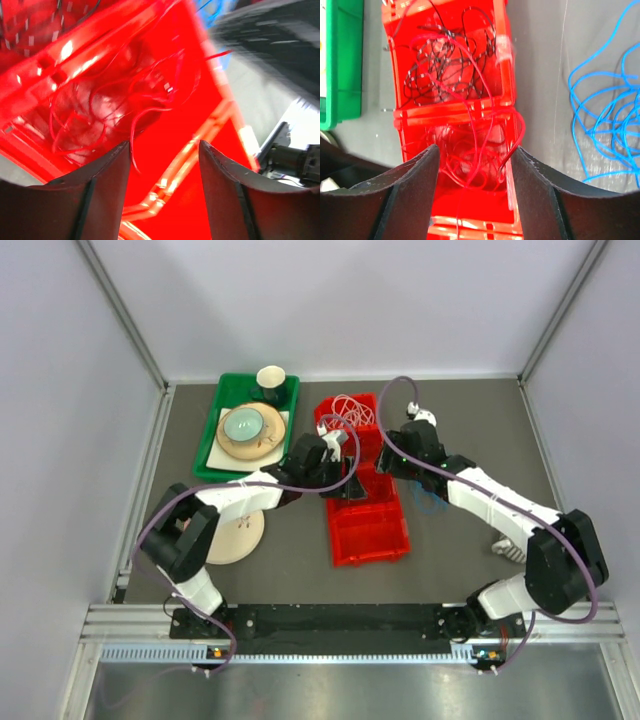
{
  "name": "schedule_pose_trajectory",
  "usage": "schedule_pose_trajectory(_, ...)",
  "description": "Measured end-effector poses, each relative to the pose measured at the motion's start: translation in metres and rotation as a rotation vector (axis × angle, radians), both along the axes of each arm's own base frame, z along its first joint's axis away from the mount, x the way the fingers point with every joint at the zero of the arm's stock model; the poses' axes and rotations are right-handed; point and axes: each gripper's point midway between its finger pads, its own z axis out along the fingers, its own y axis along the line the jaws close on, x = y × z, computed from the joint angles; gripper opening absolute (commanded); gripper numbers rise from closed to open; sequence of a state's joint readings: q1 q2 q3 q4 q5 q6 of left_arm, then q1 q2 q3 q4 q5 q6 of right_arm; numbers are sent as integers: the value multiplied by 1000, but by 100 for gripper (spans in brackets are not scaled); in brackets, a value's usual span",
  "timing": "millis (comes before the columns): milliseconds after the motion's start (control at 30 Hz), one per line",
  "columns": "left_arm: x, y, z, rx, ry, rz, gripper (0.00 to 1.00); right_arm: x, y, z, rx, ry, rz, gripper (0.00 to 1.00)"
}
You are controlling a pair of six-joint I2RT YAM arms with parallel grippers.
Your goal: Untangle the cables
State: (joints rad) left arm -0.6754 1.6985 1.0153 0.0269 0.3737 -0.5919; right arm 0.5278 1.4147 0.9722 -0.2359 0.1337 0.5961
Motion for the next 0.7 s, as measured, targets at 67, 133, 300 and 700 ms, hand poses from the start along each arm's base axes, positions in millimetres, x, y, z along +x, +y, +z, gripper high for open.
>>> schedule_pose_trajectory(67, 3, -2, 19, -18, -40, -7, 64, 5, 0, 3, -11, -11, -4, 59)
schedule_pose_trajectory(133, 6, -3, 36, -35, -72, -9, 64, 11, 2, 6, -13, -20, -5, 59)
schedule_pose_trajectory(300, 8, -1, 66, -54, -139, -5, 65, 18, 7, -2, -24, -5, 3, 52)
schedule_pose_trajectory(700, 10, 15, 91, -37, -206, 57, 65, 18, 13, -38, -59, 81, 35, 16)
